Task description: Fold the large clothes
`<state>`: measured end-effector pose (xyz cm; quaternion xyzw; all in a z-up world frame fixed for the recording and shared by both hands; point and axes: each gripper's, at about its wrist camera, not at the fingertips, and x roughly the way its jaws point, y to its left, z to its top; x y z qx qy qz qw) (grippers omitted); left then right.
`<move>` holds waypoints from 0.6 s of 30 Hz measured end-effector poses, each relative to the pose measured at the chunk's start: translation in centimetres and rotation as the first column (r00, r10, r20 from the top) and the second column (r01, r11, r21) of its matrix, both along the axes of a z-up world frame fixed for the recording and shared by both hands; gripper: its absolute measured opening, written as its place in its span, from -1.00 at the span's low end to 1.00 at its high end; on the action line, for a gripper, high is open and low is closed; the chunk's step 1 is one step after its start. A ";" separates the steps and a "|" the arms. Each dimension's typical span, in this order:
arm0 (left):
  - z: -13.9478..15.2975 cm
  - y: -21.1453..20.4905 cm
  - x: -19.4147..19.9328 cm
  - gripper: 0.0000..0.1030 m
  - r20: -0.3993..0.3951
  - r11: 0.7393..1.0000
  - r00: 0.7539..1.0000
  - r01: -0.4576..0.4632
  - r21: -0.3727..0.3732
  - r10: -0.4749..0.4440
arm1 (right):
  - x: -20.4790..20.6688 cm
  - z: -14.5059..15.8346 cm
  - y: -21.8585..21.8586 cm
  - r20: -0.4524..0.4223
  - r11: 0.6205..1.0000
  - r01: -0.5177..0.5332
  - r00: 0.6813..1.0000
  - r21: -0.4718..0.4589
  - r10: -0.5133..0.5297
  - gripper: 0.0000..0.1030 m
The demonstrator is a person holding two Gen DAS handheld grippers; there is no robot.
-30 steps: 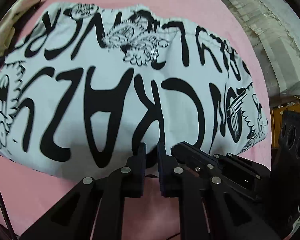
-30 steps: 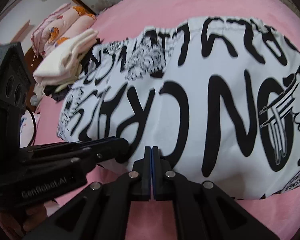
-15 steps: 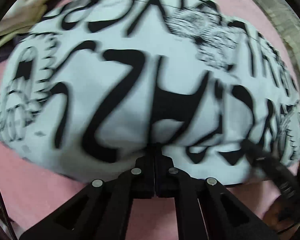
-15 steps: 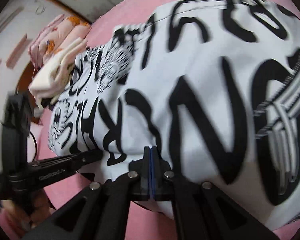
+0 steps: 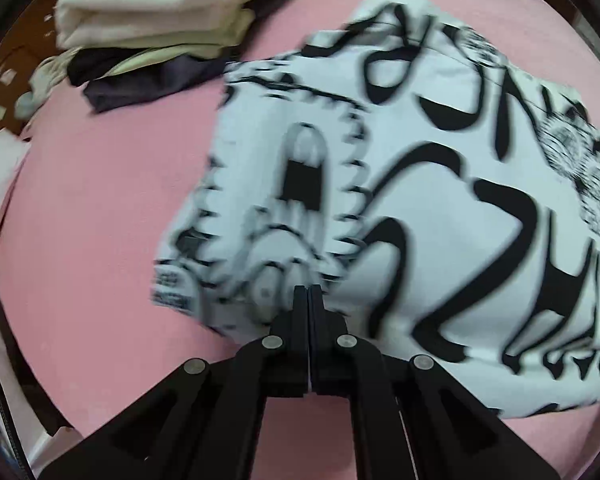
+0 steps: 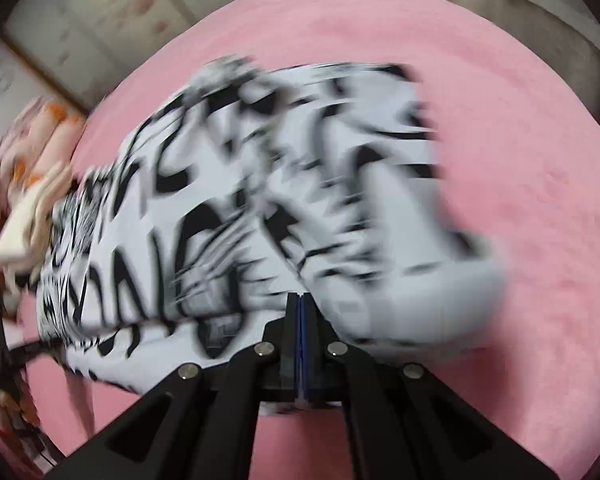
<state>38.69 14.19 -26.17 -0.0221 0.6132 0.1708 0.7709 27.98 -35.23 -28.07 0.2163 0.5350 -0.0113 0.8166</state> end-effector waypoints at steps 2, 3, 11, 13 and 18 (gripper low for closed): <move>0.2 1.7 -0.4 -0.98 0.007 0.999 1.000 -0.029 -0.030 0.029 | -0.5 -0.1 -1.3 0.000 0.999 0.025 1.000 0.022 -0.025 -1.00; 0.2 2.0 -0.6 -0.98 0.005 0.999 0.999 -0.035 -0.041 0.036 | -0.6 -0.1 -1.2 -0.001 1.000 0.018 1.000 0.013 -0.018 -1.00; 1.7 1.4 -0.2 -0.98 0.004 1.000 1.000 0.001 -0.010 -0.001 | -1.0 1.2 1.1 0.005 0.989 0.102 0.995 -0.106 -0.102 -1.00; 2.7 1.0 -0.2 -0.98 0.000 1.000 1.000 0.020 -0.001 -0.020 | -1.0 2.4 2.4 0.024 0.980 0.100 0.995 -0.172 -0.098 -1.00; 6.3 -2.5 -1.6 -0.95 0.056 0.992 0.994 0.100 -0.081 -0.096 | -1.4 5.6 3.7 0.075 0.986 0.028 0.997 -0.162 -0.016 -1.00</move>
